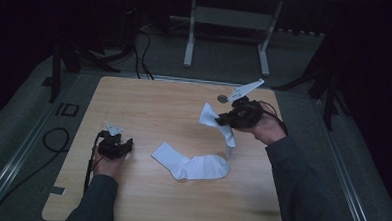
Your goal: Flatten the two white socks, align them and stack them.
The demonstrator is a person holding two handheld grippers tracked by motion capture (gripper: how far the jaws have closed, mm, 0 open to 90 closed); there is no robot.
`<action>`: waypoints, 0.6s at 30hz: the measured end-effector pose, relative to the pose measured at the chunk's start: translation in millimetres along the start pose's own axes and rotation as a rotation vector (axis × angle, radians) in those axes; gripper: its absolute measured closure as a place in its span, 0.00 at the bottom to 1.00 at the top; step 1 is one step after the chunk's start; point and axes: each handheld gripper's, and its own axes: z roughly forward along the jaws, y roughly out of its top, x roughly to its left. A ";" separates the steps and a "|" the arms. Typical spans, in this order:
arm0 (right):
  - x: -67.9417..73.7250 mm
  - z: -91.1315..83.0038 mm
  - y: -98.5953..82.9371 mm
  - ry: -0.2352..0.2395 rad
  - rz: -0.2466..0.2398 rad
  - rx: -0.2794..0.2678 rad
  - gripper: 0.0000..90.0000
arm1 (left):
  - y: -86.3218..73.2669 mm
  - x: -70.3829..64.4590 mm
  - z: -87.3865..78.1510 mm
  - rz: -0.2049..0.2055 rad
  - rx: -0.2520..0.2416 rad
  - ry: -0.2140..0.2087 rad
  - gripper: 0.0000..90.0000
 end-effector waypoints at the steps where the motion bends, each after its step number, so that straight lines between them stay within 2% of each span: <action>1: 2.6 -1.4 1.2 0.005 -0.005 -0.004 0.92 | 0.0 0.0 0.0 0.000 0.000 0.000 0.57; 3: 5.7 -3.1 2.3 0.011 -0.008 -0.006 0.92 | 0.0 0.0 0.0 0.000 0.000 0.000 0.57; 5: 14.8 -7.8 4.3 0.016 -0.025 -0.015 0.91 | 0.0 0.0 0.0 0.000 0.000 0.000 0.57; 11: 29.4 -12.1 3.8 0.033 -0.029 -0.033 0.91 | -0.1 0.0 0.0 0.000 0.000 0.000 0.57; 17: 36.7 -2.8 0.4 0.047 -0.024 -0.016 0.91 | -0.1 -0.1 0.0 -0.002 -0.001 0.000 0.57; 18: 40.2 5.9 -2.1 0.045 -0.024 0.006 0.91 | -0.1 -0.1 0.0 -0.002 -0.001 -0.001 0.57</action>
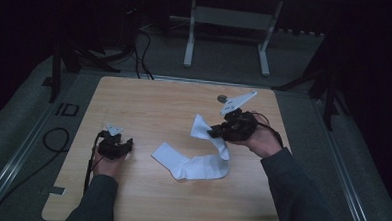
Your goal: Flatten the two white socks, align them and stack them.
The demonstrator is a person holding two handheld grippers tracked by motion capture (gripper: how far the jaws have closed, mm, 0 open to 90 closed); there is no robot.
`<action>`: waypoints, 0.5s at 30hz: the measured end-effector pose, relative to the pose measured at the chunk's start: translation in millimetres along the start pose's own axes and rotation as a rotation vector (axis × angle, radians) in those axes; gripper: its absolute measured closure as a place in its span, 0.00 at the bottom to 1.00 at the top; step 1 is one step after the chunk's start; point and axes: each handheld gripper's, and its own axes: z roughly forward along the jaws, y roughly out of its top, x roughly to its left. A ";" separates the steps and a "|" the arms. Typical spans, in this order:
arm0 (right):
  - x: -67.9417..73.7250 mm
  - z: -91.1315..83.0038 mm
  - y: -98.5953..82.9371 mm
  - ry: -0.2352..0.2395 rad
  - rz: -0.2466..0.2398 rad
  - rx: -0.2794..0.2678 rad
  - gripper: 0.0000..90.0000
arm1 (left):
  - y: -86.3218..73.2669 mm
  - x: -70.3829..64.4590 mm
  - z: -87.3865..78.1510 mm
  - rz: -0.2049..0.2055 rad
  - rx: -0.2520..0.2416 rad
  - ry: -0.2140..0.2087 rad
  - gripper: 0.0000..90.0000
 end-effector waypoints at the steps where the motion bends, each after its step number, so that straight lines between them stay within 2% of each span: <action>1: 1.0 3.8 -1.0 0.000 -0.004 0.005 0.91 | 0.0 0.0 0.0 0.000 0.000 0.000 0.57; 3: 2.2 9.2 -2.7 0.007 0.000 0.011 0.91 | 0.0 0.0 0.0 0.001 0.000 0.000 0.57; 4: 4.4 23.6 -7.2 0.016 0.015 0.027 0.91 | 0.0 0.2 -0.1 0.003 0.002 0.000 0.57; 6: 6.3 36.0 -10.5 0.013 0.020 0.043 0.91 | -0.1 0.2 -0.2 0.004 0.002 0.000 0.57; 7: 6.3 36.0 -10.5 0.013 0.020 0.043 0.91 | -0.1 0.2 -0.2 0.004 0.002 0.000 0.56; 8: 7.5 49.3 -14.1 0.031 0.032 0.048 0.91 | 0.0 0.3 -0.2 0.004 0.002 -0.001 0.56; 10: 8.1 55.5 -15.5 0.031 0.042 0.053 0.91 | 0.0 0.3 -0.2 0.004 0.002 -0.001 0.56; 11: 8.8 67.5 -18.1 0.026 0.051 0.062 0.91 | 0.0 0.3 -0.2 0.004 0.002 -0.001 0.56; 14: 13.2 85.2 -19.1 0.017 0.059 0.070 0.90 | 0.0 0.3 -0.2 0.004 0.002 -0.001 0.56; 15: 13.2 85.2 -19.1 0.017 0.059 0.070 0.90 | 0.0 0.3 -0.2 0.004 0.002 -0.001 0.56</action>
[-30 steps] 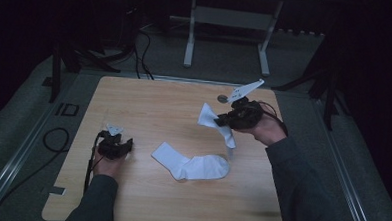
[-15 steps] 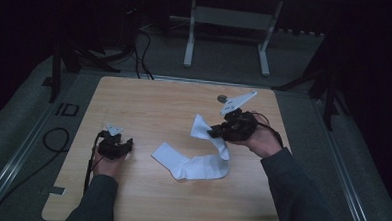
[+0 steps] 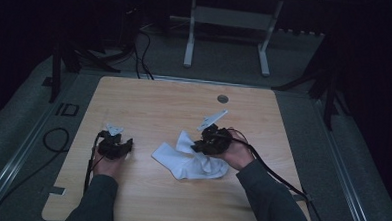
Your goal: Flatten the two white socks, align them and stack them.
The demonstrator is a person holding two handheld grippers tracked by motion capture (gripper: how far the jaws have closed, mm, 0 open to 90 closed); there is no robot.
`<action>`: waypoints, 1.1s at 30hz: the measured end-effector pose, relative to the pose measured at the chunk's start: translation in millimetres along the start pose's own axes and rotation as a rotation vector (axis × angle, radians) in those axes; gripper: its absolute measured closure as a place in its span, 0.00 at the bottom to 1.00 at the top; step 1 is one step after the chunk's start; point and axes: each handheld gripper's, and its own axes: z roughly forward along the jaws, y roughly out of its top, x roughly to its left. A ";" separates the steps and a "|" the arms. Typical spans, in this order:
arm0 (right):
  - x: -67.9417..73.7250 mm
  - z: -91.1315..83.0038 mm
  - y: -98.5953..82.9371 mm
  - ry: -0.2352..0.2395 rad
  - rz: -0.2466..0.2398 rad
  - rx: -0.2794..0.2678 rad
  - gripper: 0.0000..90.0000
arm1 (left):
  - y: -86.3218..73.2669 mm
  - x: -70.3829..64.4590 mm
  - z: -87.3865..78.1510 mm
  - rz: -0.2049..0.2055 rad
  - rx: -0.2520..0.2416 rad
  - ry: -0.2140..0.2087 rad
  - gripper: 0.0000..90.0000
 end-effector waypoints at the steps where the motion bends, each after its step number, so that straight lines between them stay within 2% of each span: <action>1: 3.2 12.4 -0.3 0.002 0.012 -0.001 0.90 | 0.0 0.0 -0.1 0.000 0.001 0.000 0.56; 7: 8.1 50.3 -4.4 -0.010 0.064 0.013 0.90 | -0.1 0.0 0.0 0.000 -0.001 0.000 0.56; 8: 8.1 50.3 -4.4 -0.010 0.064 0.013 0.90 | -0.1 0.0 0.0 0.000 -0.001 0.000 0.56; 9: 8.2 58.8 -4.3 0.005 0.100 0.004 0.90 | -0.1 -0.1 0.0 0.000 -0.001 0.000 0.56; 14: 5.4 61.7 -1.6 0.014 0.149 -0.039 0.90 | -0.1 -0.1 0.0 0.000 -0.001 0.000 0.56; 16: 5.5 60.4 -0.6 0.012 0.153 -0.042 0.90 | -0.1 -0.2 0.0 -0.001 -0.001 0.001 0.56; 17: 9.7 57.5 4.7 -0.006 0.126 -0.037 0.90 | -0.1 -0.4 0.1 -0.003 -0.002 0.001 0.56; 20: 14.0 55.7 10.0 -0.002 0.110 -0.051 0.90 | -0.1 -0.3 0.0 -0.001 -0.001 0.001 0.56; 22: 19.9 59.3 17.2 -0.034 0.091 -0.039 0.91 | -0.1 -0.4 -0.1 -0.002 -0.001 0.000 0.56; 23: 20.8 62.5 18.0 -0.028 0.089 -0.039 0.90 | -0.2 -0.4 -0.2 -0.001 -0.001 0.000 0.56; 25: 20.8 66.3 17.7 -0.018 0.098 -0.039 0.90 | -0.2 -0.5 -0.1 -0.002 -0.002 0.000 0.56; 29: 24.6 86.1 11.7 -0.041 0.109 -0.011 0.91 | -0.3 -0.4 -0.2 0.000 -0.001 0.001 0.56; 32: 24.1 91.5 10.5 -0.052 0.121 -0.009 0.91 | -0.2 -0.8 -0.2 -0.002 -0.001 0.003 0.56; 33: 21.1 97.4 9.4 -0.054 0.141 -0.009 0.91 | -0.2 -1.0 -0.3 -0.002 -0.001 0.004 0.57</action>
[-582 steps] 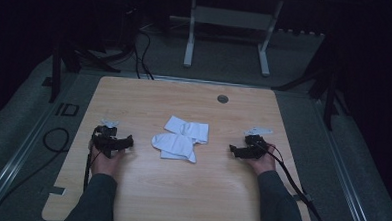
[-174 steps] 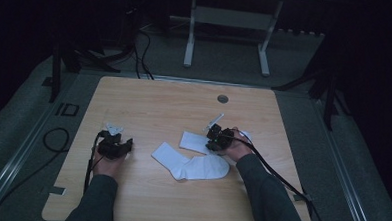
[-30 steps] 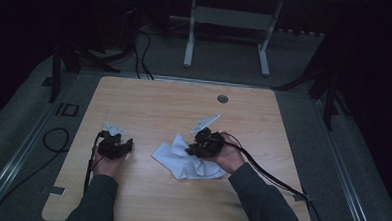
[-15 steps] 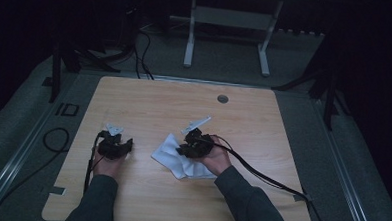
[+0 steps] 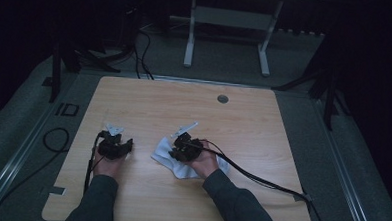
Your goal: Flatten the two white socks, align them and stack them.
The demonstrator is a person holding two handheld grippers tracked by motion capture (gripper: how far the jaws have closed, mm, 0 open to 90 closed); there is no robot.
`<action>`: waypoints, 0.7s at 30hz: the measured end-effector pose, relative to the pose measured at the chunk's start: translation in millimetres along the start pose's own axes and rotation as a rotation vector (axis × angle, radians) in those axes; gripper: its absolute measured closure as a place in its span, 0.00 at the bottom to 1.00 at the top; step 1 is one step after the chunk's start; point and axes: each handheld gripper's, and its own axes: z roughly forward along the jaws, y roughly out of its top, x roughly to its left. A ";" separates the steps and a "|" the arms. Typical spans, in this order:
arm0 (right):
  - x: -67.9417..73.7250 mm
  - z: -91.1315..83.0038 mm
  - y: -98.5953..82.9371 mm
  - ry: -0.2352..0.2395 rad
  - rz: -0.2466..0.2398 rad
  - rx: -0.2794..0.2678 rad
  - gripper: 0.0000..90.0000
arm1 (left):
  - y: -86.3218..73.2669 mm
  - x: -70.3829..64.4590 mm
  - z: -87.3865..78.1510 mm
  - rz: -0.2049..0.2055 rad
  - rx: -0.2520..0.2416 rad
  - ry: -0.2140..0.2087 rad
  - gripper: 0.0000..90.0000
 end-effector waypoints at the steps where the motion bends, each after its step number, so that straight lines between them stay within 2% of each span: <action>1: -0.9 2.5 -0.2 0.001 0.009 -0.002 0.91 | 0.0 0.0 0.0 0.000 0.000 0.000 0.57; 6: -2.8 11.6 -1.8 0.006 0.041 0.008 0.90 | 0.0 -0.2 0.0 -0.001 0.000 0.001 0.57; 8: -4.3 14.3 -2.4 0.024 0.054 0.019 0.80 | 0.1 -1.3 -0.3 -0.004 0.001 0.005 0.57; 13: -5.7 5.6 0.1 -0.010 0.041 -0.006 0.66 | 1.5 -7.7 -3.5 0.038 0.019 0.024 0.66; 17: -6.6 -12.6 5.1 -0.047 0.007 -0.031 0.61 | 4.2 -14.1 -10.9 0.047 0.000 -0.017 0.77; 20: -9.2 -25.5 7.5 -0.090 -0.031 -0.014 0.60 | 8.7 -20.8 -18.6 0.065 -0.027 -0.057 0.83; 21: -9.2 -25.5 7.5 -0.090 -0.031 -0.014 0.60 | 8.7 -20.8 -18.6 0.065 -0.027 -0.057 0.85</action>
